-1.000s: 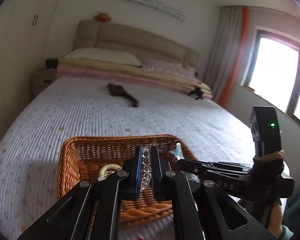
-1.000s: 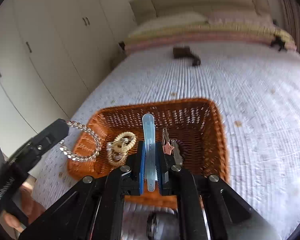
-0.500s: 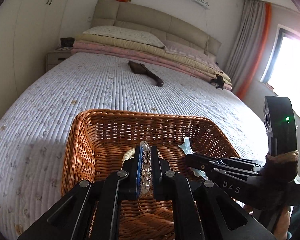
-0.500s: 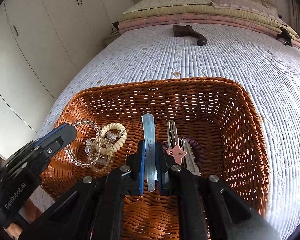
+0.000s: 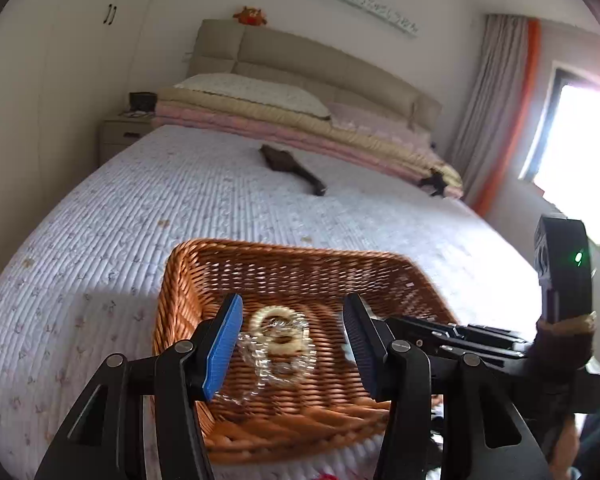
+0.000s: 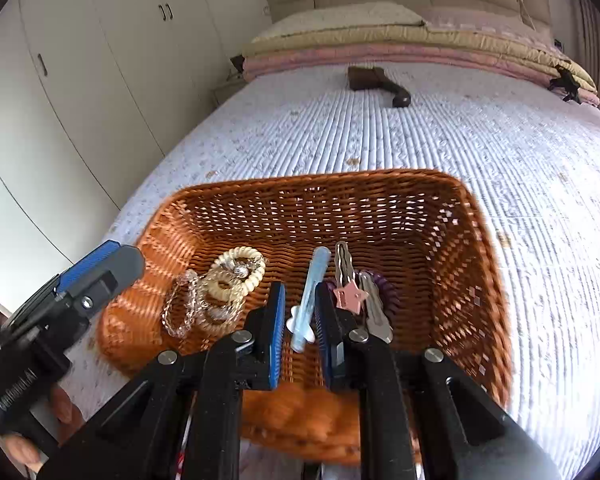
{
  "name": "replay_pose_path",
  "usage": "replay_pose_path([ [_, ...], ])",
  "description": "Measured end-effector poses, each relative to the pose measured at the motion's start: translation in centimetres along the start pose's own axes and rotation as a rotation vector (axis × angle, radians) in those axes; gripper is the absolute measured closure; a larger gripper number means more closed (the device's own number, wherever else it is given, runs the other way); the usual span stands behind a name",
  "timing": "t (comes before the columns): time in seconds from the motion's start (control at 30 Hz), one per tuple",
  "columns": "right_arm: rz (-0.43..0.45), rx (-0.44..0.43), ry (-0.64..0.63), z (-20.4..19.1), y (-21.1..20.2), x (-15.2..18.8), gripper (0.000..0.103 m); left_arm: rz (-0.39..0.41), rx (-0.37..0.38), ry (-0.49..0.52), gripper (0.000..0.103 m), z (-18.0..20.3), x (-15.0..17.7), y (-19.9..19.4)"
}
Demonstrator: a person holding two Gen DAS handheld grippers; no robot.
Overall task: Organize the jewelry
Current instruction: 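Withdraw both open tools from the basket toward the remaining jewelry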
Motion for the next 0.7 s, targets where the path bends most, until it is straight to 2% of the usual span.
replay_pose_path([
  [0.1,0.045,-0.034,-0.016,0.1,-3.2,1.0,0.085,0.039,0.028,0.013,0.050,0.9,-0.1,-2.8],
  [0.17,0.085,-0.024,-0.033,0.1,-5.5,1.9,0.085,0.063,0.037,0.028,0.050,1.6,0.2,-5.0],
  [0.33,0.152,-0.055,-0.036,0.3,-10.8,4.6,0.085,0.139,0.052,0.064,0.049,3.7,1.2,-11.7],
  [0.5,0.195,-0.085,-0.027,0.6,-15.0,7.4,0.085,0.203,0.073,0.076,0.047,5.4,1.9,-17.7],
  [0.7,0.196,-0.097,-0.012,1.3,-18.0,10.5,0.085,0.258,0.087,0.098,0.046,7.1,3.3,-23.4],
])
Point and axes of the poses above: each gripper's, at about its wrist camera, not at the fingertips, and y roughly the way its jaws point, z to its right, x to its underside, the point moved 1 cm from there along y, roughly the way its jaws point, and after that the axes turned 14 degrees about y, right-handed, at the moved point
